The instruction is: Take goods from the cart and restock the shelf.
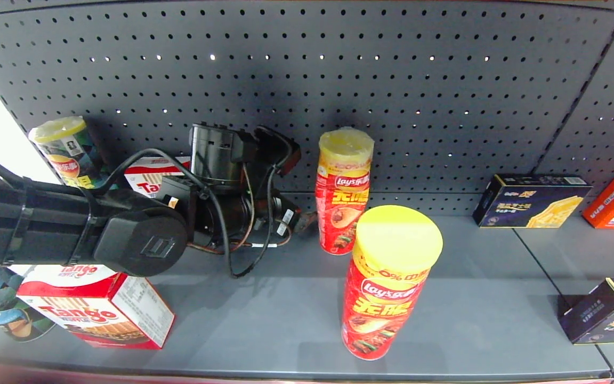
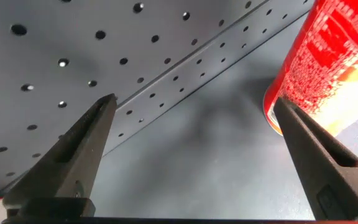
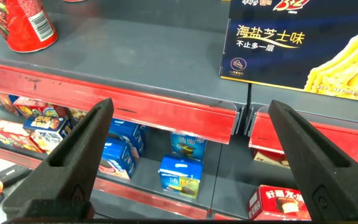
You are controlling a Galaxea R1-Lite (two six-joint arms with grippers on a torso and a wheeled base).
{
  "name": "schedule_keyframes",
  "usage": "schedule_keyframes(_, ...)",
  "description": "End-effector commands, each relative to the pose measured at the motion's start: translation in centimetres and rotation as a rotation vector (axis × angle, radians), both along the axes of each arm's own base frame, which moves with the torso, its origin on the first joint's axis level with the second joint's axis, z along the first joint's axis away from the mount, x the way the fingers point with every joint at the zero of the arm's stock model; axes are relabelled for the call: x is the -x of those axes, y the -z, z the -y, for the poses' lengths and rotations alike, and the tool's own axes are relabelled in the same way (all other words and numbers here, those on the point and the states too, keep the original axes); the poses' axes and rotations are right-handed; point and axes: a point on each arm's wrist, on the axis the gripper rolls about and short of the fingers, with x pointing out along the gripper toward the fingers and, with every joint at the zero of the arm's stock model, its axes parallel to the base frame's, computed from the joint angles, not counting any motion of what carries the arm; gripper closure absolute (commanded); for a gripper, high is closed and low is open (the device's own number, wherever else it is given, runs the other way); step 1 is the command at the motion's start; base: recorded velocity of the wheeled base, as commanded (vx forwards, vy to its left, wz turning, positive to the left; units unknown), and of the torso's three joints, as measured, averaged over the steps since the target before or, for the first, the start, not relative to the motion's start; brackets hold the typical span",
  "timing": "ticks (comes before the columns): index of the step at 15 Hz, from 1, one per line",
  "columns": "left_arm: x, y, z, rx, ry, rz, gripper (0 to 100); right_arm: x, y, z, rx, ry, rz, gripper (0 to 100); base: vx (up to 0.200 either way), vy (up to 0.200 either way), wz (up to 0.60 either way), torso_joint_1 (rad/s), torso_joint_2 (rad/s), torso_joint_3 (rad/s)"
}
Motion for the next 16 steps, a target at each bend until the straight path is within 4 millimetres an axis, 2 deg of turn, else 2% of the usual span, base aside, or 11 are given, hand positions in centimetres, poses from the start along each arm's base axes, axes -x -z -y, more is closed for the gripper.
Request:
schedule_keyframes(1, -0.12, 0.18, 0.3, 0.0, 0.005, -0.002, 0, -0.01, 0.0, 0.0, 0.001, -0.001, -0.001, 0, 0.0, 0.0, 0.0, 0.0, 0.0, 0.0)
schedule_keyframes(16, -0.49, 0.07, 0.79, -0.007, 0.015, 0.012, 0, -0.01, 0.0, 0.0, 0.001, -0.001, -0.001, 0, 0.0, 0.0, 0.0, 0.0, 0.0, 0.0)
